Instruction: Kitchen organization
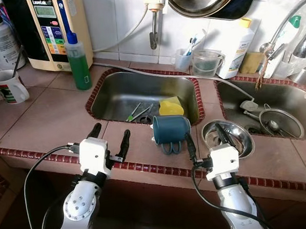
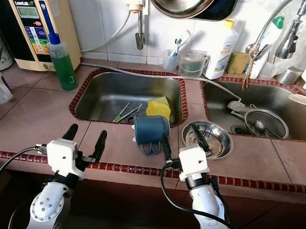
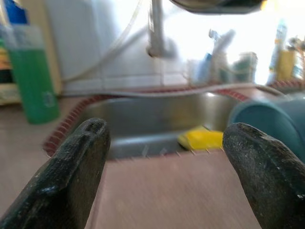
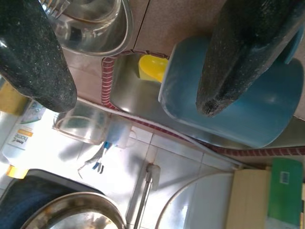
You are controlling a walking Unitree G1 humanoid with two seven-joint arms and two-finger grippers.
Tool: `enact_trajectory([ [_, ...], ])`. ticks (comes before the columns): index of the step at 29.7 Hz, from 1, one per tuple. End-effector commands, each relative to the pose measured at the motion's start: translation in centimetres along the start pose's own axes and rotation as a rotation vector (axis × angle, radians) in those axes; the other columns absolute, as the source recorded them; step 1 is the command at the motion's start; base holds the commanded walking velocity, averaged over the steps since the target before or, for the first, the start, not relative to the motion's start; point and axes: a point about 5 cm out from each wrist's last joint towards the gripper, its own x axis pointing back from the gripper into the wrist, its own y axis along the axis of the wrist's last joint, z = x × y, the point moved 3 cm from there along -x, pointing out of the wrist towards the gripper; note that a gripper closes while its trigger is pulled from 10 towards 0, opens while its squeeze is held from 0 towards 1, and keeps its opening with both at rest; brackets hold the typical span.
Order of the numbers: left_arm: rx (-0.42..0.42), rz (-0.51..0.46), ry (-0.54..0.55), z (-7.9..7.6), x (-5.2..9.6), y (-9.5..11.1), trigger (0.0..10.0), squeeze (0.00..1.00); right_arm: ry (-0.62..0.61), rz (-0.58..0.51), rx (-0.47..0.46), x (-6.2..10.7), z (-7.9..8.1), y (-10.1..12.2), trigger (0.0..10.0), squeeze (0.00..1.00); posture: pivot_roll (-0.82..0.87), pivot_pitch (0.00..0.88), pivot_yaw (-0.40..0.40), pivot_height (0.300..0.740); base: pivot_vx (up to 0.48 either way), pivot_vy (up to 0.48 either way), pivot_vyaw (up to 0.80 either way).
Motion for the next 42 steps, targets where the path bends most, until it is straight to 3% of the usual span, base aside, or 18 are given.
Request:
enact_trajectory([
  [1, 0.004, -0.008, -0.020, -0.3, 0.0, 0.3, 10.0, 0.00, 0.002, -0.015, 0.003, 0.1, -0.2, 0.4, 10.0, 0.00, -0.10, 0.000, -0.054, 0.740, 0.000, 0.000, 0.00],
  [10, 0.006, -0.003, -0.021, -0.2, 0.0, 0.3, 10.0, 0.00, 0.002, -0.013, 0.004, 0.1, -0.3, 0.4, 10.0, 0.00, -0.10, 0.000, -0.052, 0.740, 0.000, 0.000, 0.00],
  [13, 0.000, 0.035, -0.120, -1.3, 0.6, 0.1, 10.0, 0.00, 0.020, -0.013, -0.027, 0.6, 0.1, 0.8, 10.0, 0.00, -0.11, 0.016, -0.044, 0.740, 0.000, 0.000, 0.00],
  [17, -0.004, 0.047, -0.143, -1.7, 0.8, -0.1, 10.0, 0.00, 0.042, -0.005, -0.038, 0.8, 0.4, 0.8, 10.0, 0.00, -0.11, 0.021, -0.042, 0.740, 0.000, 0.000, 0.00],
  [24, -0.012, 0.063, -0.128, -1.6, 0.7, -0.5, 10.0, 0.00, 0.045, 0.012, -0.037, 1.4, 0.2, 0.7, 10.0, 0.00, -0.13, 0.029, -0.036, 0.740, 0.000, 0.000, 0.00],
  [32, -0.012, 0.045, -0.116, -1.7, 0.0, -0.2, 10.0, 0.00, -0.007, -0.017, -0.042, 0.2, -0.7, 1.6, 10.0, 0.00, -0.13, 0.012, -0.040, 0.740, 0.000, 0.000, 0.00],
  [42, -0.018, 0.023, -0.114, -1.9, -0.1, 0.1, 10.0, 0.00, 0.007, -0.013, -0.040, 0.1, -0.4, 1.6, 10.0, 0.00, -0.13, 0.007, -0.045, 0.740, 0.000, 0.000, 0.00],
])
